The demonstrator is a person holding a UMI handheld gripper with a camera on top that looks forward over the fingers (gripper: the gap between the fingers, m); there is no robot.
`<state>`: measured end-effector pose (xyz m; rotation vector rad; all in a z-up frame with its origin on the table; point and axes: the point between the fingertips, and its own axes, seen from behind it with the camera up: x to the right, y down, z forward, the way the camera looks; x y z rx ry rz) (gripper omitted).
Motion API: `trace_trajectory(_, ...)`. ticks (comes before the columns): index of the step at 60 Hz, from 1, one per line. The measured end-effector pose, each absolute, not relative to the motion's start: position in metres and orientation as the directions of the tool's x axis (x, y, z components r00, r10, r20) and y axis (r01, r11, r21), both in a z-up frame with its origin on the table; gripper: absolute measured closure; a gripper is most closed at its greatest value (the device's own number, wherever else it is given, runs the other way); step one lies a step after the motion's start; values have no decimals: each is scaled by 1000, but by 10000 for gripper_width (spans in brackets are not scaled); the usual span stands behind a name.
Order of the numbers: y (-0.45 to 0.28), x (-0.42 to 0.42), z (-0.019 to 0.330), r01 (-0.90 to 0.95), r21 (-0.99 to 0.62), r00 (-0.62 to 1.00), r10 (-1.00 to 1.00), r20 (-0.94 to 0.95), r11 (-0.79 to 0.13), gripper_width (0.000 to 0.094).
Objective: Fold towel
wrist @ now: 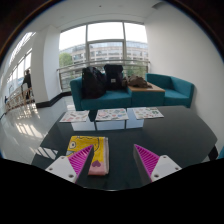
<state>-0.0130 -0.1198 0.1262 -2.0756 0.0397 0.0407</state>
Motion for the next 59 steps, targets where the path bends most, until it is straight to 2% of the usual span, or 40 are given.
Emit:
trace_trajectory(23, -243, -35, 155, 7, -895, 998, 64, -24, -446, 137)
trace_trajectory(41, -278, -39, 206, 30, -933, 997, 80, 2, -359, 136)
trace_trajectory(49, -289, -41, 217, 33, -938, 996, 84, 4, -346, 138)
trace_trajectory(59, -296, -48, 214, 25, -943, 996, 90, -5, -333, 137)
